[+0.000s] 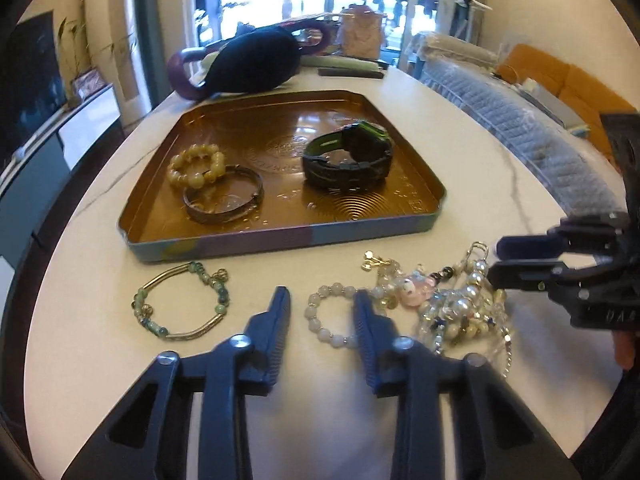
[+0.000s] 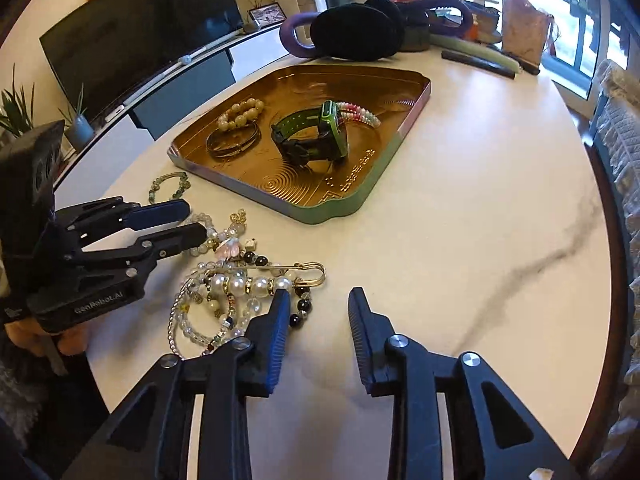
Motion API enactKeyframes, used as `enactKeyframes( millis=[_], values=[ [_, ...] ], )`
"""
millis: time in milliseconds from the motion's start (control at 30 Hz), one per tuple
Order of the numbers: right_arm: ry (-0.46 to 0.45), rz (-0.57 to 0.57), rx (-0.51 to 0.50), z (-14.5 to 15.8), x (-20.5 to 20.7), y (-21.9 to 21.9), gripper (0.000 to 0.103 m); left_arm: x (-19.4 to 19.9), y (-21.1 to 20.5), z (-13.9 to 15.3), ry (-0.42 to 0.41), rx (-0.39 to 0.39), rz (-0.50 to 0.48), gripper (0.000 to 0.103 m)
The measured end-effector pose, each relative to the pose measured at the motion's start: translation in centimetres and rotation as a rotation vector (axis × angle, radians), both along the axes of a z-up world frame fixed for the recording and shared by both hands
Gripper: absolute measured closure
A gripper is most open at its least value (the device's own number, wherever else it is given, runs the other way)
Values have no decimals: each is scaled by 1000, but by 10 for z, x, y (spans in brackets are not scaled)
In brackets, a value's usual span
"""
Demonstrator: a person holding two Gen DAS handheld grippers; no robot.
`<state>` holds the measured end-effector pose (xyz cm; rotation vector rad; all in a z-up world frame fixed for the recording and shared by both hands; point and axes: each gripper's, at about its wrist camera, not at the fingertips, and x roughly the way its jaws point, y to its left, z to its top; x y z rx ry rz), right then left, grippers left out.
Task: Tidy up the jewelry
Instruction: 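Grasp the white bead bracelet with left tool while right tool grasps the pearl bar pin, then lift the white bead bracelet with left tool while right tool lifts the pearl bar pin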
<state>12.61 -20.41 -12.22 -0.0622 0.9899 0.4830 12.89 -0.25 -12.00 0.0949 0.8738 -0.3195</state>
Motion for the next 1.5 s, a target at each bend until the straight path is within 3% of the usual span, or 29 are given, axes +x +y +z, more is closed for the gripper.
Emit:
enactKeyframes(
  millis=[67, 133, 267, 400, 567, 700, 800, 867, 933, 1000, 1067, 1267, 1500],
  values=[
    [43, -6, 59, -1, 6, -3, 89, 4, 11, 1, 26, -33, 36, 97],
    [82, -34, 125, -2, 11, -9, 89, 9, 26, 1, 78, -112, 78, 97],
    [133, -50, 234, -3, 16, -10, 84, 11, 46, 2, 97, -134, 161, 97],
    [130, -50, 234, -3, 21, 2, 84, 8, 46, 2, 101, -135, 149, 97],
    [158, -41, 309, -4, 29, 10, 82, 4, 33, 2, 90, -111, 107, 96],
    [171, -23, 284, -8, 32, 20, 75, 2, 30, 1, 74, -84, 78, 90],
    [162, -5, 268, -8, 31, 25, 76, -1, 24, 1, 45, -40, 53, 87],
    [148, -11, 231, -9, 32, 27, 86, -1, 21, 1, 37, -21, 49, 87],
    [154, -14, 248, -10, 33, 25, 89, 0, 20, 1, 41, -10, 42, 89],
    [148, -17, 262, -9, 34, 23, 96, 1, 23, 2, 60, -28, 37, 97],
    [125, -13, 261, -4, 32, 22, 100, 2, 27, 2, 76, -59, 42, 97],
    [62, -4, 256, 12, 25, 19, 100, -6, 24, 11, 49, -68, 24, 97],
    [122, 2, 229, 0, 28, 22, 87, -9, 15, 8, 19, 24, 16, 89]
  ],
)
